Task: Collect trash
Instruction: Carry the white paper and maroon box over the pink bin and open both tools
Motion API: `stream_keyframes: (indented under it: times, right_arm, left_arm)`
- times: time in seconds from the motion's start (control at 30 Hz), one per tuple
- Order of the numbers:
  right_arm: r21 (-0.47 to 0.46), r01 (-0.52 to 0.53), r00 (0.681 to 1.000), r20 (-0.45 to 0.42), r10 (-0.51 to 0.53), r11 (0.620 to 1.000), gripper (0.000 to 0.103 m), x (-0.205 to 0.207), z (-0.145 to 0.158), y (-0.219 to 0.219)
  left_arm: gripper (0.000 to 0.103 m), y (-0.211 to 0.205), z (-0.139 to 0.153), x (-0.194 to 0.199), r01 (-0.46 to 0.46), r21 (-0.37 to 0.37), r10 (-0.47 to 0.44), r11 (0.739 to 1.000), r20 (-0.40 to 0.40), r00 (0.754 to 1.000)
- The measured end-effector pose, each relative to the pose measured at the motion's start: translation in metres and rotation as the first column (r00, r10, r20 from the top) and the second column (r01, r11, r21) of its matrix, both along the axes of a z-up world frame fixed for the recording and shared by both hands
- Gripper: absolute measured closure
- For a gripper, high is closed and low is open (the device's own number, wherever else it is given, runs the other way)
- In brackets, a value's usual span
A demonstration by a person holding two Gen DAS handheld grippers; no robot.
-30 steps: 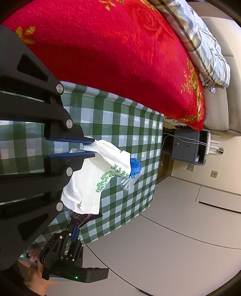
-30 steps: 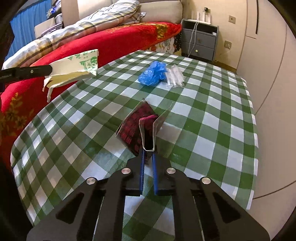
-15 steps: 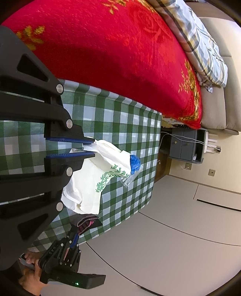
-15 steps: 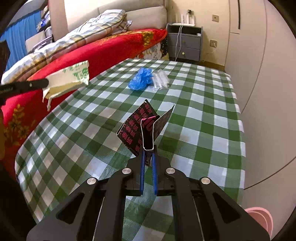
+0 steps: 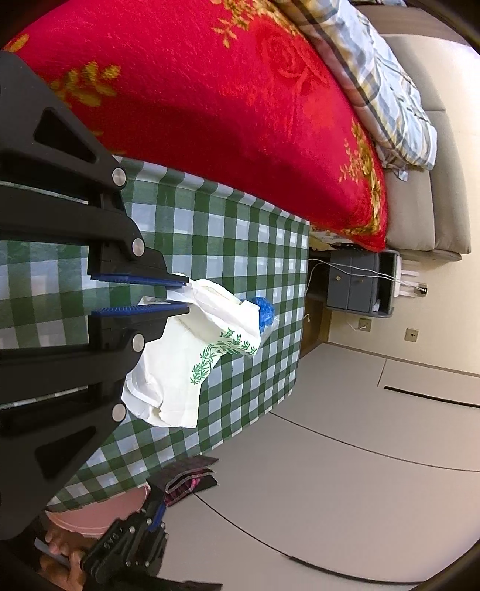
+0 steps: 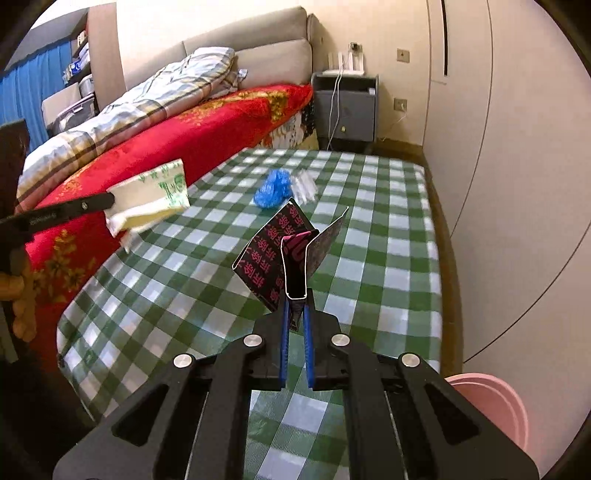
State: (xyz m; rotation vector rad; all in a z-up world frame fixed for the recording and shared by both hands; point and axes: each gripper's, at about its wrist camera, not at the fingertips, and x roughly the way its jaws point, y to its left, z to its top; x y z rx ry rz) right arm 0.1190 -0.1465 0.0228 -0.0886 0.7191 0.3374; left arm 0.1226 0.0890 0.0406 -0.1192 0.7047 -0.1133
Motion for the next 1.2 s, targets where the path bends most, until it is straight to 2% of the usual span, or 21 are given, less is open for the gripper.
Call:
stream_keyframes:
  times: [0.2, 0.53, 0.83, 1.2]
  right_arm:
    - [-0.031, 0.0, 1.0, 0.024, 0.0, 1.0, 0.096, -0.03, 0.025, -0.005]
    - [-0.008, 0.051, 0.998, 0.045, -0.051, 0.999, 0.096, -0.074, 0.051, -0.04]
    - [0.0, 0.128, 0.989, 0.068, -0.128, 0.992, 0.096, -0.101, 0.055, -0.078]
    - [0.018, 0.275, 0.96, 0.05, -0.275, 0.961, 0.096, -0.105, 0.047, -0.13]
  left_arm:
    - [0.093, -0.01, 0.004, -0.013, 0.017, 0.018, -0.018, 1.0, 0.018, 1.0]
    - [0.093, -0.033, 0.007, -0.03, 0.054, 0.033, -0.055, 0.998, 0.04, 0.998]
    - [0.093, -0.065, 0.002, -0.037, 0.105, 0.05, -0.107, 0.993, 0.037, 0.994]
    - [0.093, -0.114, 0.002, -0.034, 0.188, 0.056, -0.19, 0.981, 0.042, 0.981]
